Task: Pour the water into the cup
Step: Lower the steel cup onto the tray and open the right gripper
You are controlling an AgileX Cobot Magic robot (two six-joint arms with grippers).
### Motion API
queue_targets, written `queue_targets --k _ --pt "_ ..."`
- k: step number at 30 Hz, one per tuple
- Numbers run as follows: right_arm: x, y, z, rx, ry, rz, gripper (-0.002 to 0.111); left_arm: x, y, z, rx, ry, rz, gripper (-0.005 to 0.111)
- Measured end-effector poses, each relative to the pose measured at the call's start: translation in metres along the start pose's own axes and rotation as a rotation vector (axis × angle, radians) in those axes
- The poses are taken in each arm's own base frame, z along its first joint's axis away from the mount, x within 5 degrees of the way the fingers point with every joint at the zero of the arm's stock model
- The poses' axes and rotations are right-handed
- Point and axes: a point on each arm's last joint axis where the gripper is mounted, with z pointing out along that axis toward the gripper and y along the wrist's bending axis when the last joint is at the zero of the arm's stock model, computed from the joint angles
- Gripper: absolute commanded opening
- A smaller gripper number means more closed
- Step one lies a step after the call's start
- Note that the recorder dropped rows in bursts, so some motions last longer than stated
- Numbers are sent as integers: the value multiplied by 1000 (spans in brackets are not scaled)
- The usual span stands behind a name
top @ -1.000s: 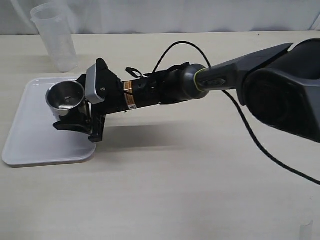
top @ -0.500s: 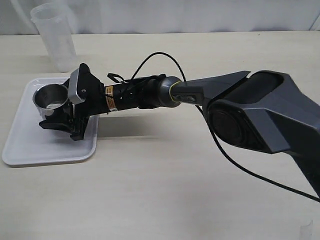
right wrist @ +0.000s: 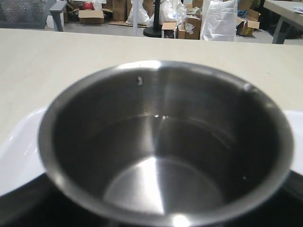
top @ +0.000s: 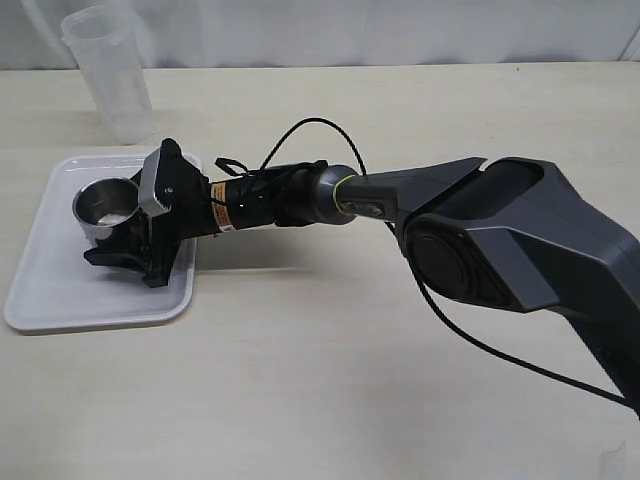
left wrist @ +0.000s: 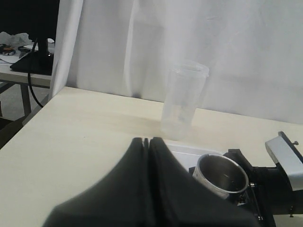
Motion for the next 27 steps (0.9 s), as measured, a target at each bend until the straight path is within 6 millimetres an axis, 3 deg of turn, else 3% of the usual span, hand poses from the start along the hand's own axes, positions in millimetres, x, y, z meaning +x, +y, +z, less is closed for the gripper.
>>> queue_targets --k 3,5,27 --pt "0 0 0 0 0 0 69 0 0 0 0 0 0 0" --pt "0 0 0 -1 -1 0 73 0 0 0 0 0 0 0" --pt "-9 -2 -1 -1 -30 -2 77 0 0 0 0 0 -2 0"
